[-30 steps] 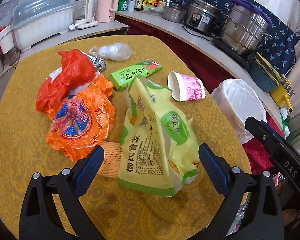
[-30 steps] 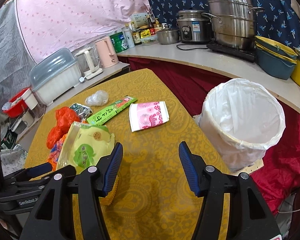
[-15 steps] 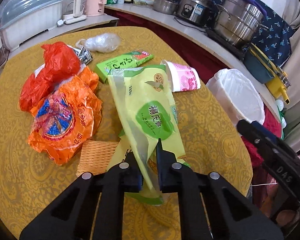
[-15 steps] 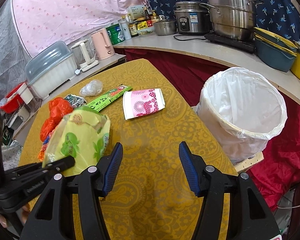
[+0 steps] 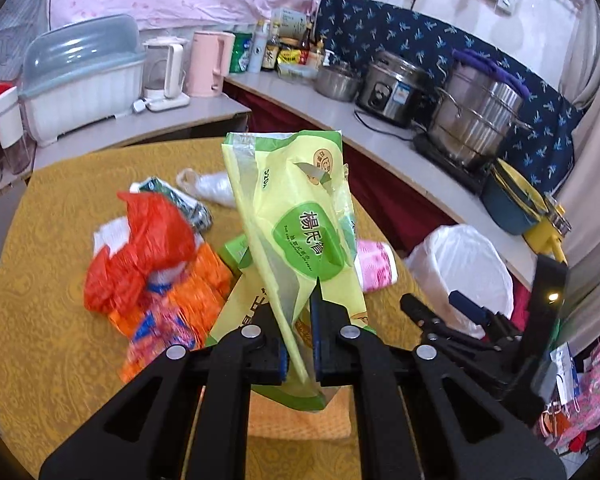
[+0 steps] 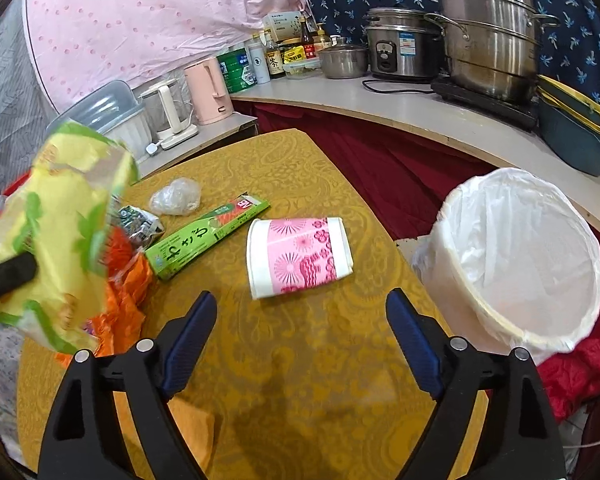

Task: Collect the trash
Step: 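Grasp the pink paper cup with the right gripper while the left gripper carries the bag toward the bin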

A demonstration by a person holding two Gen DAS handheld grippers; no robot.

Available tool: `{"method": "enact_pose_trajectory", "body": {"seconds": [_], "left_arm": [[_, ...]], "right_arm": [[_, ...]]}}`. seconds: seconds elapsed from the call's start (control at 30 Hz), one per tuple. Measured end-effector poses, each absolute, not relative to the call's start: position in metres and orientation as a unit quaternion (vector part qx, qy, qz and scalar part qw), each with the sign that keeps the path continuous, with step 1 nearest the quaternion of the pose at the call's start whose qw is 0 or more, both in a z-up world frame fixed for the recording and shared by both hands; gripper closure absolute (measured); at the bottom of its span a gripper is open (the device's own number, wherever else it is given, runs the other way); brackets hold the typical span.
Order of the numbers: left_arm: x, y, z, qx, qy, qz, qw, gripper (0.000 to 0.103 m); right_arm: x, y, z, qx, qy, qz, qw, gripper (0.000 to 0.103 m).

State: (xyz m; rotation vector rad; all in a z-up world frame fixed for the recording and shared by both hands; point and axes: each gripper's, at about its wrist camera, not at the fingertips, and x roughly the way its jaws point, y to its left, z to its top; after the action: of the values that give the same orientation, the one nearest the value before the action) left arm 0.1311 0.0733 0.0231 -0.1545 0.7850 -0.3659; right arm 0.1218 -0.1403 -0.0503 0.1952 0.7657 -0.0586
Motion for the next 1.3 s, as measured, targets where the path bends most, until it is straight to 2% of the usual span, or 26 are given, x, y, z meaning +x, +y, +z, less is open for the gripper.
{"method": "enact_pose_trajectory", "body": {"seconds": [0.37,0.83,1.07,1.13,1.17,1.2,1.23,1.3], "left_arm": [[0.167,0.075,0.028,-0.079,0.376,-0.176,0.906,0.095],[0.189,0.055,0.003,-0.071,0.403,-0.2,0.89,0.095],[0.189,0.049,-0.003,-0.066,0.411,-0.206,0.885,0.095],[0.188,0.047,-0.004,-0.065,0.413,-0.208,0.884,0.095],[0.186,0.045,-0.005,-0.063,0.414,-0.209,0.884,0.095],[0.185,0.044,-0.005,-0.063,0.414,-0.21,0.884,0.095],[0.183,0.042,-0.005,-0.062,0.415,-0.212,0.883,0.095],[0.181,0.039,-0.005,-0.06,0.416,-0.214,0.882,0.095]], "right_arm": [[0.19,-0.131,-0.09,0.059,0.418,-0.031,0.906,0.019],[0.218,-0.132,-0.113,0.036,0.441,-0.037,0.896,0.019],[0.213,-0.137,-0.104,0.047,0.429,-0.031,0.902,0.029],[0.21,-0.139,-0.1,0.055,0.426,-0.029,0.902,0.036],[0.209,-0.14,-0.099,0.056,0.426,-0.029,0.903,0.054],[0.207,-0.141,-0.097,0.057,0.427,-0.028,0.902,0.082],[0.206,-0.143,-0.097,0.063,0.432,-0.025,0.899,0.09],[0.203,-0.148,-0.096,0.074,0.433,-0.026,0.898,0.092]]}}
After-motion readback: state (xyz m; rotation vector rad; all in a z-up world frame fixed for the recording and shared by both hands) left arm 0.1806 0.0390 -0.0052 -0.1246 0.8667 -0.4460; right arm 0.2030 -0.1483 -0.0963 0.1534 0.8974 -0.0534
